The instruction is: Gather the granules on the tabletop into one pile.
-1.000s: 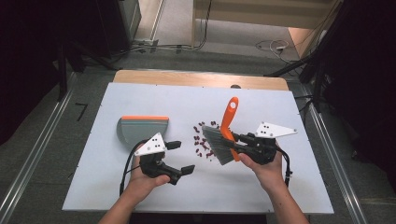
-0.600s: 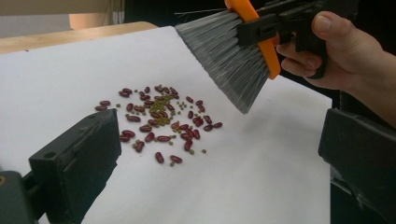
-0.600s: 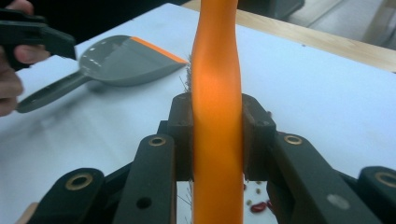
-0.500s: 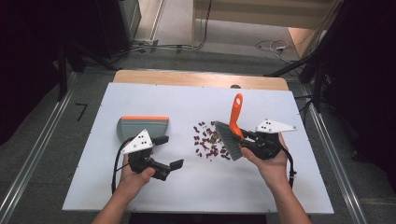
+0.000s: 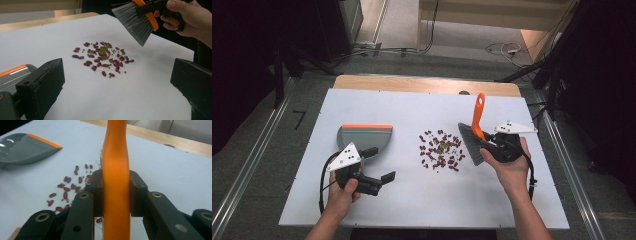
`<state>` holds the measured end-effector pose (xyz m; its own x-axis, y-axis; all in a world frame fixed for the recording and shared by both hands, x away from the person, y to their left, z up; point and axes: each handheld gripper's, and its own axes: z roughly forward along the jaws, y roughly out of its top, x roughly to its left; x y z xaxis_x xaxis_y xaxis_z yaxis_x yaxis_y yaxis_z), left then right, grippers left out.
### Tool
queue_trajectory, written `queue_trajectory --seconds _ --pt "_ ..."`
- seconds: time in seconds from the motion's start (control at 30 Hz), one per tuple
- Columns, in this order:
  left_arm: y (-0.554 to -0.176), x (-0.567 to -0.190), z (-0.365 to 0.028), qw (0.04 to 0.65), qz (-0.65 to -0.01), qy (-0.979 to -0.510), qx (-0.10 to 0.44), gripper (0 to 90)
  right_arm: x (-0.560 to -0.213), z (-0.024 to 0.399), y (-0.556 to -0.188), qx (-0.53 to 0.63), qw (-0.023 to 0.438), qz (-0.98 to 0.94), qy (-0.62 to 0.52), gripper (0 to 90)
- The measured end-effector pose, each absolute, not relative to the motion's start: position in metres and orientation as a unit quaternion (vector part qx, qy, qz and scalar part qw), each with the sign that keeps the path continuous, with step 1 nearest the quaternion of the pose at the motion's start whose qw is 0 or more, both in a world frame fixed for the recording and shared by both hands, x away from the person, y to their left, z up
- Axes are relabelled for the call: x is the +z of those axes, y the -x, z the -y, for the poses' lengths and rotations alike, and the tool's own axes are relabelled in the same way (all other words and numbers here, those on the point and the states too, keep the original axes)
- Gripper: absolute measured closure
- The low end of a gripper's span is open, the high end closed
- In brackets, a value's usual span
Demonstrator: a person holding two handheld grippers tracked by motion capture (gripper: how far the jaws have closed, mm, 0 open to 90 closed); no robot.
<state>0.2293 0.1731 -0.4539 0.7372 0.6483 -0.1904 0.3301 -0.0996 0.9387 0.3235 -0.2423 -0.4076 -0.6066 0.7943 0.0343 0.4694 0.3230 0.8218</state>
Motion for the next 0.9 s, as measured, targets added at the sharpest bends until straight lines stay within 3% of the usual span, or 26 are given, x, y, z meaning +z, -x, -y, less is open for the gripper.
queue_trajectory --seconds 0.33,0.57,0.9 --pt "-0.218 -0.457 -0.185 0.577 -0.350 -0.716 0.180 0.0 -0.410 0.235 -0.348 0.340 0.224 -0.817 -0.409 68.8" --pt "-0.220 -0.464 -0.186 0.579 -0.370 -0.705 0.177 0.0 -0.407 0.215 -0.374 0.277 0.252 -0.841 -0.390 68.8" --pt "-0.221 -0.466 -0.193 0.579 -0.372 -0.704 0.174 0.0 -0.414 0.187 -0.408 0.214 0.256 -0.875 -0.351 68.8"
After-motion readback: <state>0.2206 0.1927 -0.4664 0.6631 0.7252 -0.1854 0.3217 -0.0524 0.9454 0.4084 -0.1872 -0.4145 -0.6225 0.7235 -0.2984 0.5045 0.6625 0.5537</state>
